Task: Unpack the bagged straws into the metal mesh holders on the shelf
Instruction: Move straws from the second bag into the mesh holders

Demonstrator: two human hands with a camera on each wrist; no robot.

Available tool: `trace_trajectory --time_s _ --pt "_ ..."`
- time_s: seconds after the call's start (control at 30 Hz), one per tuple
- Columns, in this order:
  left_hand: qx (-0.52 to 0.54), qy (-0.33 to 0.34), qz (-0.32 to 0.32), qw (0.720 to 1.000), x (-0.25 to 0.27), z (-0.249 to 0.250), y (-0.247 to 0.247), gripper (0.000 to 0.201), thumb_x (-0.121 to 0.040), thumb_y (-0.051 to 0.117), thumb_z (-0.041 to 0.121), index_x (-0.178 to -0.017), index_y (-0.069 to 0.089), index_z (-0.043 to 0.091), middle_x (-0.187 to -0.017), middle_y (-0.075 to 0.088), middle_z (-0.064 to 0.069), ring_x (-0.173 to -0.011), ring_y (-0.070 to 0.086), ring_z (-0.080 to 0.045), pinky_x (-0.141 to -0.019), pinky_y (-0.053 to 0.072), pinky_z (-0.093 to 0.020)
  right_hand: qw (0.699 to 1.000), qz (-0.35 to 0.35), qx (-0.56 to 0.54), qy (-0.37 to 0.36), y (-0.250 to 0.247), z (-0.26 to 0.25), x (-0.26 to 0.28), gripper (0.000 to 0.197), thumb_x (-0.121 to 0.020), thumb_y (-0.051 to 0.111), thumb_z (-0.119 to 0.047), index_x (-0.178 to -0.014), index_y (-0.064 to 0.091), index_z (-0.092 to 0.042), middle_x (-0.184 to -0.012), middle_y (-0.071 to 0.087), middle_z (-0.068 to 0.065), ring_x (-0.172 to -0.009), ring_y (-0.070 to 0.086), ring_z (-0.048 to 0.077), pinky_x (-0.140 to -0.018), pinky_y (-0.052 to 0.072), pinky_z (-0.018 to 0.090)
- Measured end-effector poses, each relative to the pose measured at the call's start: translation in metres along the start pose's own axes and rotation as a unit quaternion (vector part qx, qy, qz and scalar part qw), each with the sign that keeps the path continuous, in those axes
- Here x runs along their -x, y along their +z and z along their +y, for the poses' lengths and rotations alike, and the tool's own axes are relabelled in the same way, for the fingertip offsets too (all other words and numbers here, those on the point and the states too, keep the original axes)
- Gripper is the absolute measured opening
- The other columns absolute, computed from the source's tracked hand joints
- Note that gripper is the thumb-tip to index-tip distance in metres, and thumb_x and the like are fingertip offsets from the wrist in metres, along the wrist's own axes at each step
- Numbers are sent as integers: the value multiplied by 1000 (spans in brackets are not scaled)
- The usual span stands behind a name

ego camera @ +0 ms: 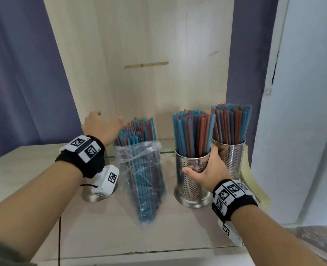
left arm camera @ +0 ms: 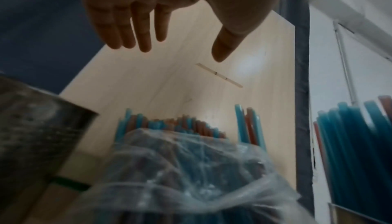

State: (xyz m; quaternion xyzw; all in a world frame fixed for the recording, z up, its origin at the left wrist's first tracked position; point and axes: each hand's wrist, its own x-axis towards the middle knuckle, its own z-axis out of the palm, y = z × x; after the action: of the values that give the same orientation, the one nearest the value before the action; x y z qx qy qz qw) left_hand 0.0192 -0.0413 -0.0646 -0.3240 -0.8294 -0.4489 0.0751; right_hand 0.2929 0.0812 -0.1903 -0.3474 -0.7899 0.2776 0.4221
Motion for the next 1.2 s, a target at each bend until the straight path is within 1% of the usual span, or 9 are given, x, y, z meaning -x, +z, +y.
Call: trace_trajectory --time_s 0.1,0.17,0.23,0.37,0.5,0.6,0.77,0.87,1.2 --pt "-115 -21 -22 993 -1 -9 -6 73 -84 59 58 -136 48 8 -139 48 -19 -126 43 -41 -104 38 -44 1000 3 9 1 1 1 -1 100 -63 87 -45 -141 29 -19 -133 55 -3 -121 55 15 -100 40 22" --pt "-124 -10 -55 991 2 -14 -5 59 -80 57 63 -104 62 9 -106 60 -18 -96 59 -35 -82 47 -38 1000 4 10 1 2 2 -1 101 -63 87 -46 -141 29 -20 -134 55 -3 -122 55 16 -101 40 23" --pt "-122 1 -78 989 12 -15 0 52 -81 58 64 -70 48 14 -70 48 -9 -60 48 -25 -61 40 -32 1000 4 8 -2 2 2 -1 100 -63 87 -46 -141 29 -20 -133 55 -5 -122 55 15 -100 39 22" --pt "-145 -17 -136 980 34 -7 19 61 -86 53 66 -58 36 15 -55 37 -2 -49 38 -17 -47 29 -28 1000 4 10 -1 2 1 0 101 -63 87 -45 -142 29 -21 -133 55 -5 -122 54 14 -100 38 22" --pt "-111 -90 -204 969 33 -11 39 87 -78 48 80 -107 65 -1 -89 67 -19 -81 65 -32 -68 51 -34 1000 6 8 -4 2 1 0 101 -63 87 -45 -142 29 -21 -136 54 -5 -124 52 15 -102 37 23" --pt "-36 -143 -197 969 35 -10 49 121 -62 51 90 -139 45 -2 -136 54 -23 -118 57 -38 -99 49 -40 1000 3 11 1 1 2 -1 101 -62 86 -48 -142 29 -21 -137 53 -4 -126 52 16 -103 38 24" --pt "8 -165 -226 960 39 -15 64 178 -18 67 92 -154 -6 4 -160 18 -20 -141 33 -39 -114 33 -50 1000 1 10 -1 2 3 -1 100 -62 86 -49 -141 30 -21 -136 53 -4 -125 52 14 -102 37 22" --pt "47 -164 -172 970 43 -17 71 170 -33 87 67 -151 -23 10 -162 9 -17 -144 25 -37 -116 27 -51 1000 2 7 -2 2 3 -2 100 -63 86 -47 -141 30 -21 -135 53 -4 -124 52 14 -101 37 21" --pt "179 -122 -49 975 40 -24 76 129 -65 89 21 -155 -2 10 -147 37 -18 -131 43 -35 -105 37 -38 1000 3 4 -4 2 5 -2 98 -63 86 -48 -140 30 -21 -135 54 -4 -123 53 14 -101 39 22"
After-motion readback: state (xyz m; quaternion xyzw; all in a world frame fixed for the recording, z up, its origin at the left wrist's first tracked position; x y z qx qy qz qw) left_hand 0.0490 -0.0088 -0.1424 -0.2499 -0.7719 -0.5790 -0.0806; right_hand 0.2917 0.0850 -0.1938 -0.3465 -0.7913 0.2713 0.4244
